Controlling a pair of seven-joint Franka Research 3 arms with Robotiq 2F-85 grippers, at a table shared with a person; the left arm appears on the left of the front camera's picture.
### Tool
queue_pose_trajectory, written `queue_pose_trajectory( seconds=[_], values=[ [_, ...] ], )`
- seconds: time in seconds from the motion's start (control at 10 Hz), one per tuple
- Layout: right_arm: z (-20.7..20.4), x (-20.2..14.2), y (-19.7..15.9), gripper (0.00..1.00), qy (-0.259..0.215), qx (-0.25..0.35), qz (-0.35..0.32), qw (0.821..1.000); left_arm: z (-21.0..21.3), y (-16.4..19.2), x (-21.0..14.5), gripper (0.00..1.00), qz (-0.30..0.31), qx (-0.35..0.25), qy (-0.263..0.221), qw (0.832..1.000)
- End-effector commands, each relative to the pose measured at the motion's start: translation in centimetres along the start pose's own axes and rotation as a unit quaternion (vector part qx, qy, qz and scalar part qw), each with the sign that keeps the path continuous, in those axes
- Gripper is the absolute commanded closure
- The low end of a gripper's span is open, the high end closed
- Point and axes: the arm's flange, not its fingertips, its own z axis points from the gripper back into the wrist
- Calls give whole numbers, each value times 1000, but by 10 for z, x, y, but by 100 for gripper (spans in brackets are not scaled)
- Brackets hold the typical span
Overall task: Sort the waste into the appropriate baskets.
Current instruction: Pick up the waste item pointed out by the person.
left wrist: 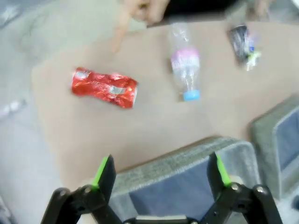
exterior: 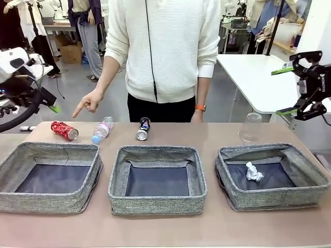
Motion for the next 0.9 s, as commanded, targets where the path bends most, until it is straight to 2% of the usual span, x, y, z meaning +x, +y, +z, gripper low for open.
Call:
queue_pose_trajectory(
  seconds=[0.0,0.1,0.2,0.3,0.4,0.5,0.6,0.7,0.8],
  values=[
    [0,-2,4,0,3,9,-3,1000,-17,18,14,0,-169,21,37,985],
    [0,-2,4,0,3,9,-3,1000,-20,20,17,0,-198,31,60,978],
    [0,-2,4,0,3,9,-3,1000,-18,19,16,0,-244,-1,93,965],
    [0,-2,4,0,3,9,-3,1000,-5,19,11,0,-287,-53,97,952],
    [0,-2,4,0,3,9,-3,1000,19,23,1,0,-342,-214,98,910],
    [0,-2,4,0,3,9,-3,1000,-26,10,13,0,-243,-13,95,965],
    [0,-2,4,0,3,9,-3,1000,-26,10,13,0,-243,-13,95,965],
    [0,-2,4,0,3,9,-3,1000,-5,8,7,0,-296,-82,82,948],
    [0,-2,4,0,3,9,-3,1000,-13,3,2,0,-367,-18,93,925]
  ],
)
